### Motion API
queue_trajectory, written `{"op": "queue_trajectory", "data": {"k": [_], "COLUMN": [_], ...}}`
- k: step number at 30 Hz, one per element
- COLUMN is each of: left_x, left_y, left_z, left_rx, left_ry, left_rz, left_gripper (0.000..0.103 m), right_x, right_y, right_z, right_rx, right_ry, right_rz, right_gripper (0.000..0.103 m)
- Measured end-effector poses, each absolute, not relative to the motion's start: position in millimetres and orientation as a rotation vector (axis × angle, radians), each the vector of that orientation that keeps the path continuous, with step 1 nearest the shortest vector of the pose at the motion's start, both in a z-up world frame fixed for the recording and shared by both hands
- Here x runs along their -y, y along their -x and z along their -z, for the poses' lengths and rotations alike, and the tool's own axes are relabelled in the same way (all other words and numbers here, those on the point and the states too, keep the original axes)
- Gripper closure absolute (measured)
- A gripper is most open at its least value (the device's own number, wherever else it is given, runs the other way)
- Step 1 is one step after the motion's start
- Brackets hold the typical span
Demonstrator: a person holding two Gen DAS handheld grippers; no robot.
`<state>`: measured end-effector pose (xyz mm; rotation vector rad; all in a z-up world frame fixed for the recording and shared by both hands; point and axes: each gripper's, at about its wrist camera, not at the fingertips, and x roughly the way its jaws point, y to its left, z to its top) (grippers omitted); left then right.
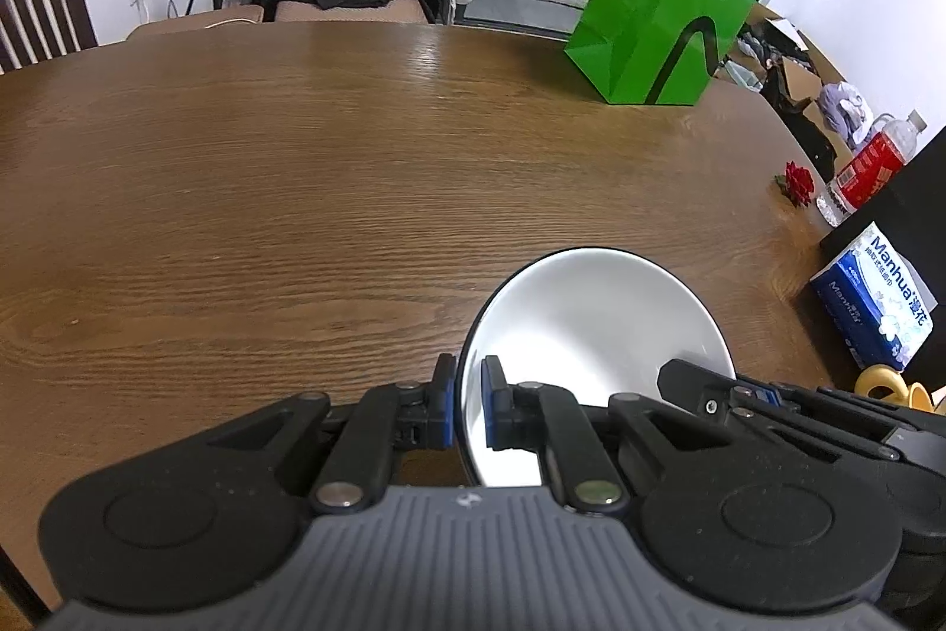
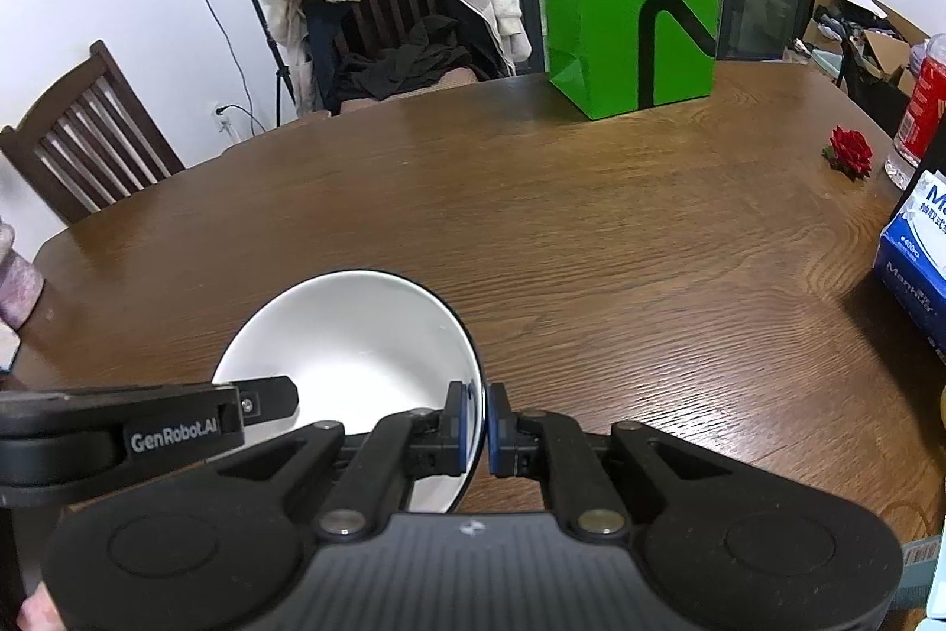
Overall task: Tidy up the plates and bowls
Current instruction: 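Lift the white black-rimmed bowl with both grippers and carry it back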
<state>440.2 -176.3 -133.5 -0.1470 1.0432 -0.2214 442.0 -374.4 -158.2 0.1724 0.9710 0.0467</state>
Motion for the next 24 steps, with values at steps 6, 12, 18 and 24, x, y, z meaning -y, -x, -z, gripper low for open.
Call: {"op": "queue_trajectory", "data": {"k": [6, 12, 18, 24], "left_x": [162, 149, 135, 120], "left_y": [-427, -415, -402, -388], "left_z": [126, 119, 113, 105], "left_rx": [-1.032, -1.025, -1.015, -1.005], "left_ry": [0.159, 0.172, 0.182, 0.190], "left_rz": [0.206, 0.193, 0.183, 0.171], "left_gripper": [0.094, 0.094, 0.094, 0.094], "right_x": [362, 349, 336, 323], "right_y": [-434, -424, -414, -402], "right_z": [150, 143, 135, 127], "right_rx": [-0.962, -0.955, -0.947, -0.942], "right_ry": [-0.166, -0.153, -0.142, -0.132], "right_rz": [-0.064, -0.080, -0.094, -0.109], "right_gripper": [0.096, 0.096, 0.096, 0.096]}}
